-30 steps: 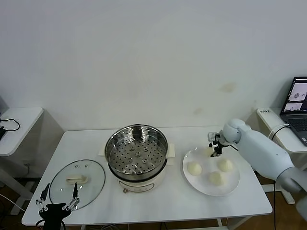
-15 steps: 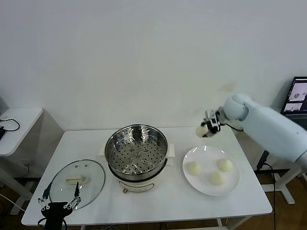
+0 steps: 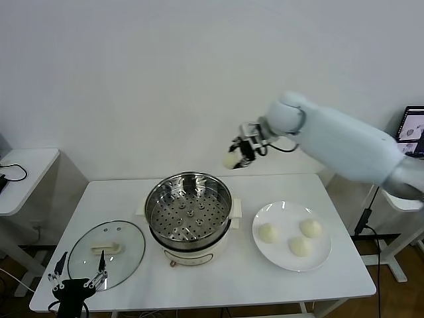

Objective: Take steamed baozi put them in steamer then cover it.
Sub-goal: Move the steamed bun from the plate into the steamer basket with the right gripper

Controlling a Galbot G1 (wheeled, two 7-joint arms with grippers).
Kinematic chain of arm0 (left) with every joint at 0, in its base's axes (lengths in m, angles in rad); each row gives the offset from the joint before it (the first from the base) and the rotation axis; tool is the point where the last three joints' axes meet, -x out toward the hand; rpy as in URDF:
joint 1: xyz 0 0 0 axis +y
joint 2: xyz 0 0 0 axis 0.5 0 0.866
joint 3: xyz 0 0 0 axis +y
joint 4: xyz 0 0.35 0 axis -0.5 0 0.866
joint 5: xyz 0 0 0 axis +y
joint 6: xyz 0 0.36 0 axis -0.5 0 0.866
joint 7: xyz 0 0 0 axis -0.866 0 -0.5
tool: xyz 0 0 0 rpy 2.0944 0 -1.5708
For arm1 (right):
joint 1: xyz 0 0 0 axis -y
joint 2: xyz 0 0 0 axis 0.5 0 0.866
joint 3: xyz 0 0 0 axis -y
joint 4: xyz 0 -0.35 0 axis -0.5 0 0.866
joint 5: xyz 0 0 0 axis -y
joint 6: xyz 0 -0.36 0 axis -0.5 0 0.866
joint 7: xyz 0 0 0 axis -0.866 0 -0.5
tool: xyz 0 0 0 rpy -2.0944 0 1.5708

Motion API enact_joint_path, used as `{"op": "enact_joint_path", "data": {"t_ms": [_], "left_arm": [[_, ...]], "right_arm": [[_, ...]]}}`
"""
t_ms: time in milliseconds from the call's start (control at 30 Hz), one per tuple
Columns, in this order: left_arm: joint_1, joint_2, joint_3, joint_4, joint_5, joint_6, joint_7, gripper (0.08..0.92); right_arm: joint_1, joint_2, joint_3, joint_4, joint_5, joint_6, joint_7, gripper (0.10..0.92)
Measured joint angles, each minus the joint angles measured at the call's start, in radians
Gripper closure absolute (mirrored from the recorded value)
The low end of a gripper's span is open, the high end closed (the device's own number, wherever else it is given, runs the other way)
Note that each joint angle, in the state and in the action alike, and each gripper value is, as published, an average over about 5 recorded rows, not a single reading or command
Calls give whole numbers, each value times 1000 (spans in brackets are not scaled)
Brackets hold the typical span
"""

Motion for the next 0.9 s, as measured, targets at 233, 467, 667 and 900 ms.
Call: {"op": "enact_joint_path", "data": {"t_ms": [233,467,667,900], "left_arm": [[9,-7,-15,-10,0,-3,0,177],[11,-11,-23,-17,1,-3,0,177],[5,-14,-23,-17,1,-3,0,177],[1,-16,-24,-13,1,-3,1,177]], "right_arm": [[-3,111,-65,-54,-42,98,12,485],[-29,181,-119,-111,-136,212,33,483],[-52,230,-138,-167,-225,311,55,482],[-71,276,-153,-227,-306,410,65,482]]}}
